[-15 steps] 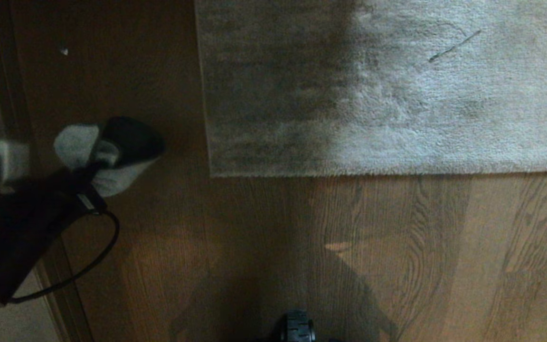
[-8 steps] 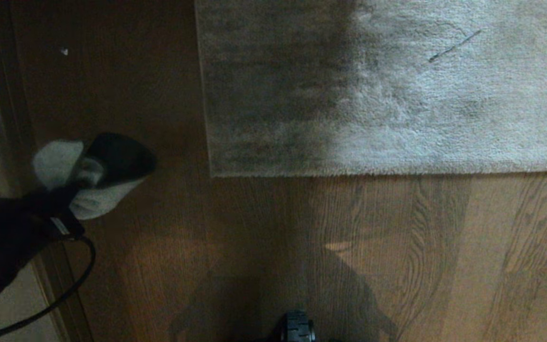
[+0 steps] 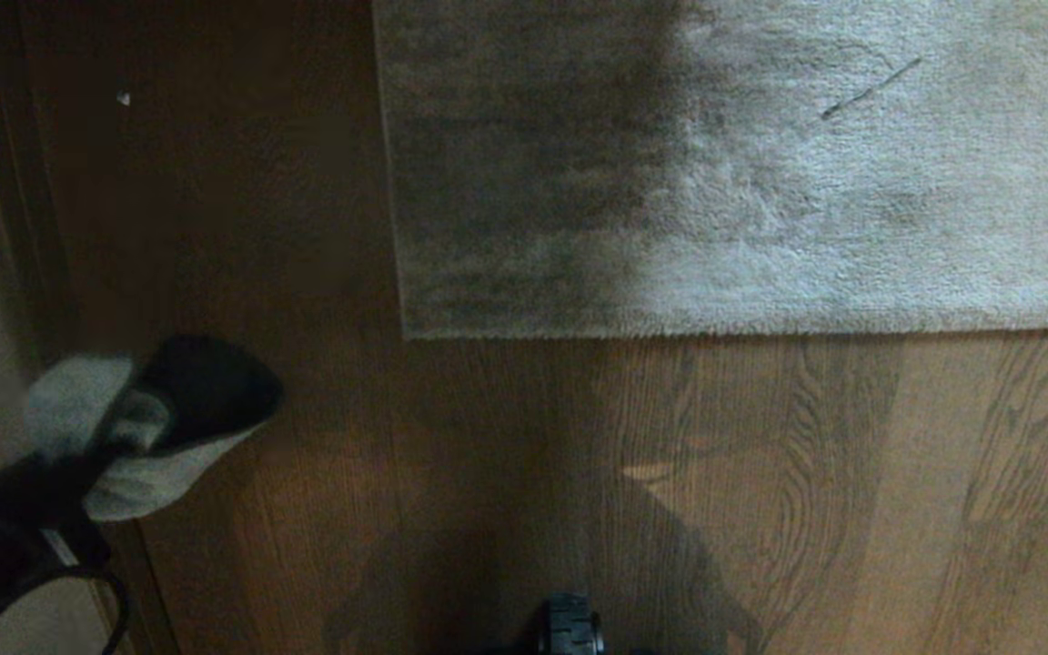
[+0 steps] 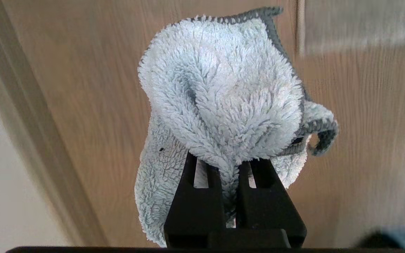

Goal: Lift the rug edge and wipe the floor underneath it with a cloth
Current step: Lift up the carpet

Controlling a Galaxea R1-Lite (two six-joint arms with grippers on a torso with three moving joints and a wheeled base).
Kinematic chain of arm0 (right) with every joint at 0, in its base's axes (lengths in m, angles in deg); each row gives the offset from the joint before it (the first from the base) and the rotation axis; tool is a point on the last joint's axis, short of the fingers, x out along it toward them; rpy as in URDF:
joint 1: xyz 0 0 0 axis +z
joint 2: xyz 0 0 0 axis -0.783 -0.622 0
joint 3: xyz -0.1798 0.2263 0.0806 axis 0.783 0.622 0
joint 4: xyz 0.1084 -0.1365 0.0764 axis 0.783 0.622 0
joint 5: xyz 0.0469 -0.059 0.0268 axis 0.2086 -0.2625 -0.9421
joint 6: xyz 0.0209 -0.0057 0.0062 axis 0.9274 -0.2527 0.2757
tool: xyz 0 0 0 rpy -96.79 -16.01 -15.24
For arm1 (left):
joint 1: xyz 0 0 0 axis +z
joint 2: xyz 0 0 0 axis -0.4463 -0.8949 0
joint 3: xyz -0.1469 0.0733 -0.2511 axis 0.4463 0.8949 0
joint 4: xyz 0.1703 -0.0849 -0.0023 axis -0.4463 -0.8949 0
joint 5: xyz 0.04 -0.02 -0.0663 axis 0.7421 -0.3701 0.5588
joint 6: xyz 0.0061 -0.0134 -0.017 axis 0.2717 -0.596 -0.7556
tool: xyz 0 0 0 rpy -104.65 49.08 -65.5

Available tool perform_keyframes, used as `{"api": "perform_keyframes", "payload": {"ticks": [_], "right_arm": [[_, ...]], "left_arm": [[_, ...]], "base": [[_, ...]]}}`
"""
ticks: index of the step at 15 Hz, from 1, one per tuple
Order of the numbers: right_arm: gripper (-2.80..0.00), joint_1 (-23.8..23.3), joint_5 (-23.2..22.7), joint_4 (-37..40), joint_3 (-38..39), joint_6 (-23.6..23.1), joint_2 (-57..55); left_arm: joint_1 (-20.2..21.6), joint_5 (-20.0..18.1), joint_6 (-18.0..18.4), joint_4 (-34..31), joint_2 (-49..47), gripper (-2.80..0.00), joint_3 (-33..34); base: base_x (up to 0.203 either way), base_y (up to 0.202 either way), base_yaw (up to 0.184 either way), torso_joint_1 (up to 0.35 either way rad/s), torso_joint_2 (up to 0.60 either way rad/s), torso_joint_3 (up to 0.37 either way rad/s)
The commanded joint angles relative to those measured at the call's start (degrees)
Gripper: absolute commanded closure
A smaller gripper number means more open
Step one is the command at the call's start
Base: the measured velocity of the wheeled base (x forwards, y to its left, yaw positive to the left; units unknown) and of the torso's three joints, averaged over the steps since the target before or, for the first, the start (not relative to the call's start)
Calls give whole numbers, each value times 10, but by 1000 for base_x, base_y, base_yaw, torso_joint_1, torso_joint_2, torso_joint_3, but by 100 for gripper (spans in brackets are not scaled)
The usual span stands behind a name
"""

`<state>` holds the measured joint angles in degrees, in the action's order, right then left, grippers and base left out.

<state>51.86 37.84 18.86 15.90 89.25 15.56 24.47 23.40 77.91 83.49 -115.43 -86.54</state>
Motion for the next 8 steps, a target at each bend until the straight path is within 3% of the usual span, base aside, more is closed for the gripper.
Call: {"api": "perform_keyframes", "payload": {"ticks": [1,4,8], "right_arm": [[0,0,0,0,0,0,0],[0,0,0,0,0,0,0],[0,0,0,0,0,0,0]], "left_arm": [[0,0,4,-49,76,0,20],[0,0,4,-129,151,0,49],[2,3,3,-298,273,0,55]], "base": [[0,0,0,0,0,0],[0,0,0,0,0,0],[0,0,0,0,0,0]]}}
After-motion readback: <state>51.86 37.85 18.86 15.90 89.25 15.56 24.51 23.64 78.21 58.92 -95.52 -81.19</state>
